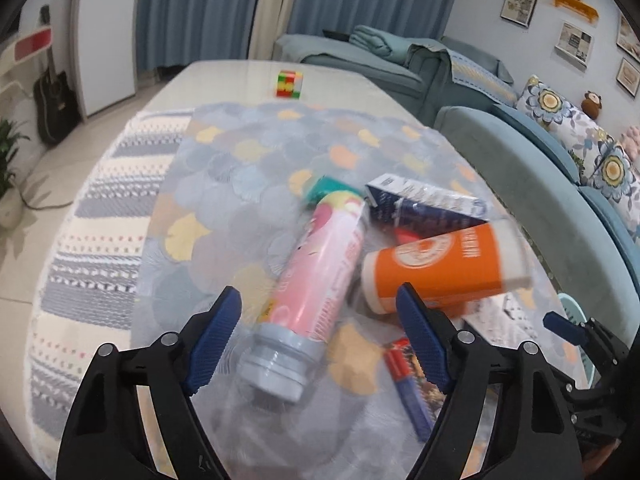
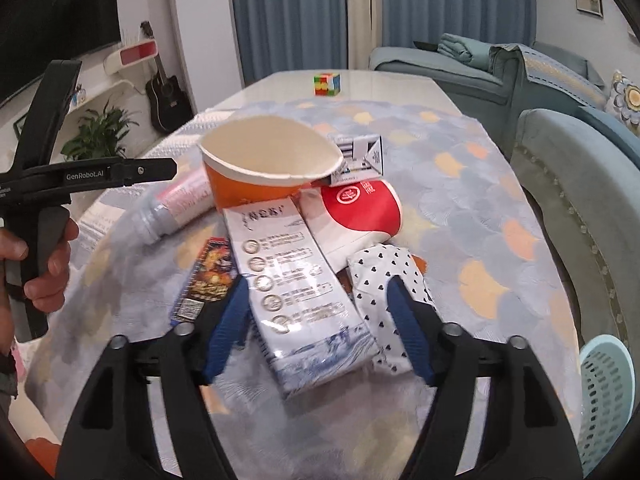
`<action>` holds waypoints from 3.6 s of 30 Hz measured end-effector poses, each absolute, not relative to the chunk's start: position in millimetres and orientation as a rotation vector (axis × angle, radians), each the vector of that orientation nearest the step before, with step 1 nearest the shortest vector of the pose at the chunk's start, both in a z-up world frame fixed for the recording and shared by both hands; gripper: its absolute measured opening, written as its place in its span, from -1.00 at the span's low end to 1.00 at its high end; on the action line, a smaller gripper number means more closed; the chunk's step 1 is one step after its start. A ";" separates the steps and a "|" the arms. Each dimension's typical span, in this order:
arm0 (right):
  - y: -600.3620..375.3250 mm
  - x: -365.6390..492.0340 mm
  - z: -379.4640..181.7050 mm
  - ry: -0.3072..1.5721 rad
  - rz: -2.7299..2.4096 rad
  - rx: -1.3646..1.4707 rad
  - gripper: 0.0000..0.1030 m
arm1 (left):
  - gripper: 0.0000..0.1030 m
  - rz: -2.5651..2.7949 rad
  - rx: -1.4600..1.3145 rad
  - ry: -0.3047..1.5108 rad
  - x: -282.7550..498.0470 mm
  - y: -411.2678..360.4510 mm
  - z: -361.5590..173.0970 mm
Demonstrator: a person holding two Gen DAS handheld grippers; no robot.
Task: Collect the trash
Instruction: 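Grasp the milk carton with the right tool while the left tool grasps the pink spray can, then carry carton and can over the blue basket and open both tools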
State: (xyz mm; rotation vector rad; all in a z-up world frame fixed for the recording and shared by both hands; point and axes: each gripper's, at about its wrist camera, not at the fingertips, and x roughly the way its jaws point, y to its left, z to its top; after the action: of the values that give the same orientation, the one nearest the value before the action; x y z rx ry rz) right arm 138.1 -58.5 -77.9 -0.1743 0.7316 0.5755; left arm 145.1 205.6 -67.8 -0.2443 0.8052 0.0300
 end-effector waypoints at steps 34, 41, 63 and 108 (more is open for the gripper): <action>-60.1 97.8 -63.3 0.708 0.644 -0.222 -0.02 | -0.12 -0.010 -0.280 0.756 108.0 184.2 -60.5; -99.0 75.1 -19.7 0.607 0.561 -0.156 -0.02 | -0.12 -0.109 -0.248 0.672 92.6 135.7 -13.8; -346.2 44.4 -11.5 0.576 -0.012 0.068 -0.02 | -0.12 -0.538 -0.094 0.661 103.4 -132.9 24.0; -420.9 48.9 -128.9 0.898 -0.264 0.259 0.25 | 0.28 -0.698 0.004 0.967 135.1 -231.3 -101.2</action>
State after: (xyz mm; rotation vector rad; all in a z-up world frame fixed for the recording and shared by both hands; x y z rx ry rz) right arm 48.9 -420.9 -128.9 0.2587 0.8977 -0.2640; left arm 135.1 -231.3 -101.2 0.0044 0.9671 -0.6980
